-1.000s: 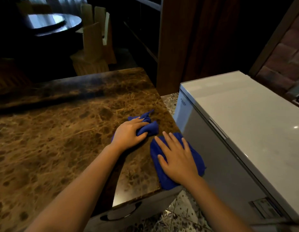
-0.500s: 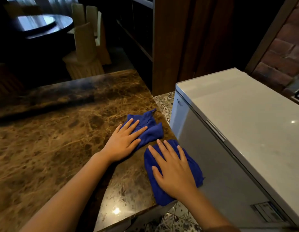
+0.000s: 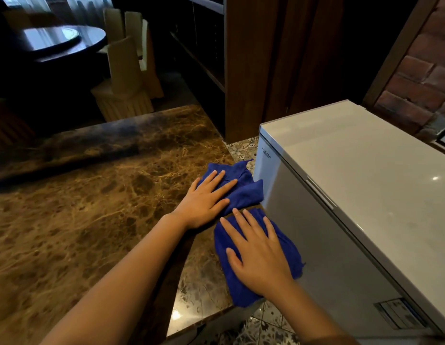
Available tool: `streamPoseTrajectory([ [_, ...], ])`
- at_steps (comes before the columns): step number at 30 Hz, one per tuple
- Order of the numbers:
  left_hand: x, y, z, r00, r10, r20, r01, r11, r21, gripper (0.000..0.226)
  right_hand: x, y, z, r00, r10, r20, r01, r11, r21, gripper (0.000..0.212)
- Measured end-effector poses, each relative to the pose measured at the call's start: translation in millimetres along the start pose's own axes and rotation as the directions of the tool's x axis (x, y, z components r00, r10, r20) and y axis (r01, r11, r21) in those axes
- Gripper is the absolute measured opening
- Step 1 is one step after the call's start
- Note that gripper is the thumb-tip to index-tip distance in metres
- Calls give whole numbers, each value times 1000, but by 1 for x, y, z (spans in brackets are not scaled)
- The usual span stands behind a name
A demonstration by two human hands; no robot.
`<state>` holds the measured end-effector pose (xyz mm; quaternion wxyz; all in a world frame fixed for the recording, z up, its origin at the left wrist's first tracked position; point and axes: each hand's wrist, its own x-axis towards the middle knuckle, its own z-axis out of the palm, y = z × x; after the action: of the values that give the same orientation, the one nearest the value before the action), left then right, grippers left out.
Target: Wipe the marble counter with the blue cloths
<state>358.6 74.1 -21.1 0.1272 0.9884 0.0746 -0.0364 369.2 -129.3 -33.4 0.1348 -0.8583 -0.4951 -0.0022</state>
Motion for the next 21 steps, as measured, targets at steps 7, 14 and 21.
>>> streamPoseTrajectory([
  [7, -86, -26, -20, 912, -248, -326, 251, 967, -34, 60, 0, 0, 0, 1000, -3, 21, 2, 1000, 15, 56],
  [14, -184, -50, -11, 836, -467, -290, 457, 883, -105, 48, 3, -1, -7, 998, -30, 63, 30, 1000, -1, 63],
  [21, -230, -42, -5, 794, -522, -312, 509, 851, -127, 58, 10, -16, -36, 970, 22, 241, 9, 992, -127, 58],
])
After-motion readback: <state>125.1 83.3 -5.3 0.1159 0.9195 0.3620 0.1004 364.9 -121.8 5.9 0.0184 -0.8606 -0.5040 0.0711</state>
